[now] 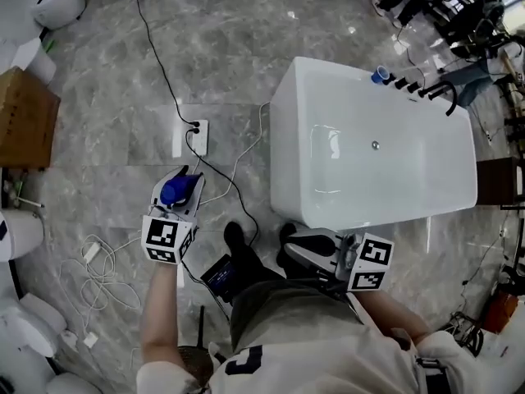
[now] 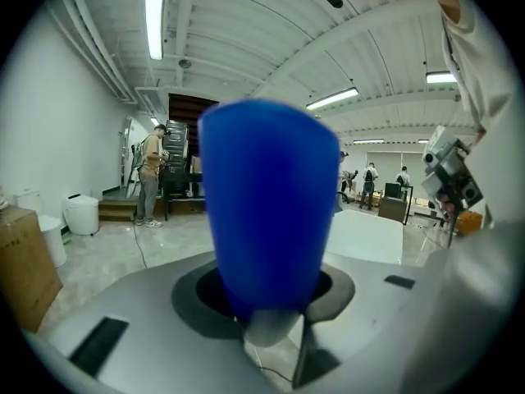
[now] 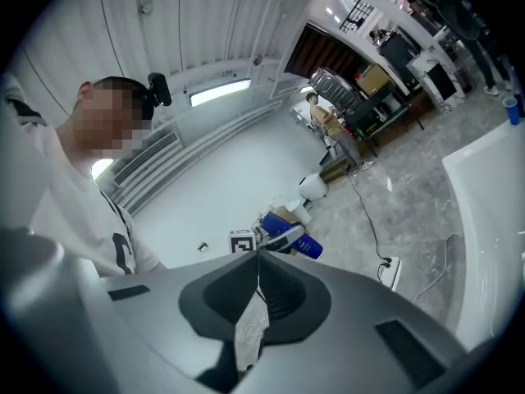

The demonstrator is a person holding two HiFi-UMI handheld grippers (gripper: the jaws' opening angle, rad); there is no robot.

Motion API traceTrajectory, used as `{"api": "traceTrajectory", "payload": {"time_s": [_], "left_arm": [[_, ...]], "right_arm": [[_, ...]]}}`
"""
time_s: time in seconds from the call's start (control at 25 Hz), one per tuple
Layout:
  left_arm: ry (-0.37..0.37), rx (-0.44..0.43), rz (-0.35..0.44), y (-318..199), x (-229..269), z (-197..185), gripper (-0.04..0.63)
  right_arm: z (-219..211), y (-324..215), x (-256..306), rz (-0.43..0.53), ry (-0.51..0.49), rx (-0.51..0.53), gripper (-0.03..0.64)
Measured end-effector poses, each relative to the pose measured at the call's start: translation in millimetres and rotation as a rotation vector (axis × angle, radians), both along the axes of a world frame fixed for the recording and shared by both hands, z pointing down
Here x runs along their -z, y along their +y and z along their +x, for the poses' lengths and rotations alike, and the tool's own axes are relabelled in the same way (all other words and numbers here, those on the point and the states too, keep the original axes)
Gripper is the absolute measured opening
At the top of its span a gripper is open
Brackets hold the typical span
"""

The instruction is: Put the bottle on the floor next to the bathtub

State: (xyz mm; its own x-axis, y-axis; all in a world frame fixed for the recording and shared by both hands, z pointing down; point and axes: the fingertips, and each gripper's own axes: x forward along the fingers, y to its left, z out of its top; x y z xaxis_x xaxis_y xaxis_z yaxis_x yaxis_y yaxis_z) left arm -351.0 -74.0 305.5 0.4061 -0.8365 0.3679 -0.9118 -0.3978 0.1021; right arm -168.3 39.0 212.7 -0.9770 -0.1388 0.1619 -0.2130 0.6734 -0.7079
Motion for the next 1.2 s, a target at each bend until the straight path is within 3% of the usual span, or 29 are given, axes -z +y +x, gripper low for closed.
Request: {"api": "traceTrajectory", "payload": {"time_s": [0.36, 0.52, 0.76, 1.2], "left_arm": [[-0.049, -0.095, -0.023, -92, -79, 67, 0.186], [-0.080, -0.169, -0.073, -111, -155, 106, 0.186], [-0.103, -0.268, -0.134, -131, -290, 166, 0.186], [-0.148, -0.297, -0.191, -165, -499, 191, 0.186]], "right_arm": [[3, -27, -45, 0.007, -0.003, -0.084, 0.028], [-6, -40, -100, 0.024, 0.025, -0.095, 0.028], [-24, -35, -207, -0.016, 0.064, -0.013, 0.028], [-38, -67, -368, -0.075, 0.096, -0.084, 0.028]]}}
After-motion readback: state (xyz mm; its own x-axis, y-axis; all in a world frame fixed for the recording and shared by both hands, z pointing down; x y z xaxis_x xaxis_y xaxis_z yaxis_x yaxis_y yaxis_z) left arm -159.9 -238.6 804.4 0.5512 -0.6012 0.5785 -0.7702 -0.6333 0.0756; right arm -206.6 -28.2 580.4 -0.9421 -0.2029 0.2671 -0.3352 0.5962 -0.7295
